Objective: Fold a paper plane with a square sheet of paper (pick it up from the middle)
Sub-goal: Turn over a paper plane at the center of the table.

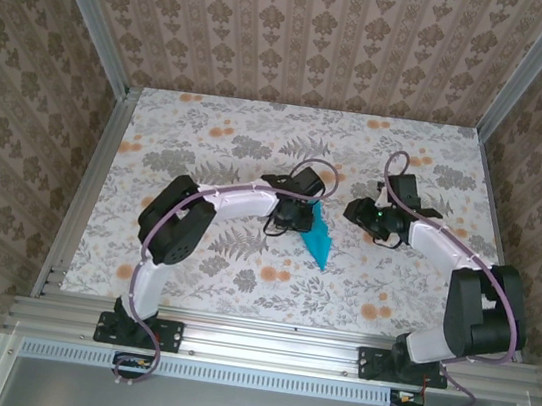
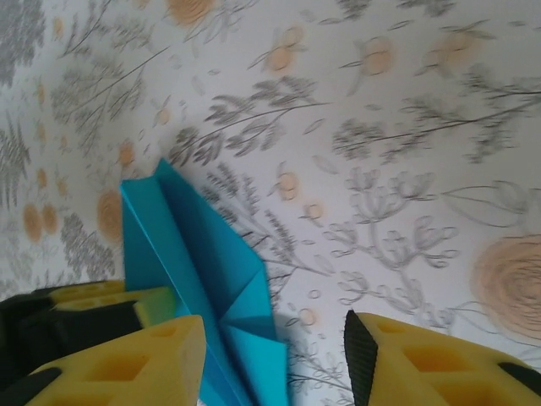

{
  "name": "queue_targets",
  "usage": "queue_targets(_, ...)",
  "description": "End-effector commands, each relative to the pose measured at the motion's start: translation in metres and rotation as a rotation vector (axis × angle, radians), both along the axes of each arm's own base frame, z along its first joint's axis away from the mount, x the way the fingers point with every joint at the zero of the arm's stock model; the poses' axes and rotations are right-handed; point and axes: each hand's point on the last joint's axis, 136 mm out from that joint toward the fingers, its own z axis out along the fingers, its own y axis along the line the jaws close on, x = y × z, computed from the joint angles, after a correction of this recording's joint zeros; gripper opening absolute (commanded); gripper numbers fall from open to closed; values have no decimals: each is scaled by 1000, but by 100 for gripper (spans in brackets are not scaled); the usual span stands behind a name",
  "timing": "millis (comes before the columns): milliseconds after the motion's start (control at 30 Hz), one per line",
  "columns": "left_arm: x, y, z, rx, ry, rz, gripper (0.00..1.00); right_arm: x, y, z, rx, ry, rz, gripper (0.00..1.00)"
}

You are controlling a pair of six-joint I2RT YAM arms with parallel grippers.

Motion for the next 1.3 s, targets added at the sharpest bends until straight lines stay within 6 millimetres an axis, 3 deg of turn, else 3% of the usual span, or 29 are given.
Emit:
queue_targets(0, 0, -1, 15, -83, -2, 7, 19, 0, 27, 10, 15, -27, 108, 45)
queue_targets(233, 0, 8, 10, -146, 10, 23, 21, -18, 63, -1, -48, -10, 267, 42)
queue_targets(467, 0, 10, 10, -163, 11, 5, 22, -33, 66, -24, -157, 36, 317, 44)
queue_targets(567, 0, 8, 10, -167, 11, -5, 22, -32, 57, -31, -202, 47, 284, 51)
queue_targets(833, 1, 7, 7, -155, 17, -8, 21, -30, 65, -48, -138, 107, 289, 70)
queue_targets(1067, 2, 9, 4, -139, 17, -5, 21, -34, 70, -47, -82, 108, 301, 76)
queue_targets(1267, 4, 11, 6, -139, 16, 0, 20, -41, 87, -36, 22, 96, 358, 68)
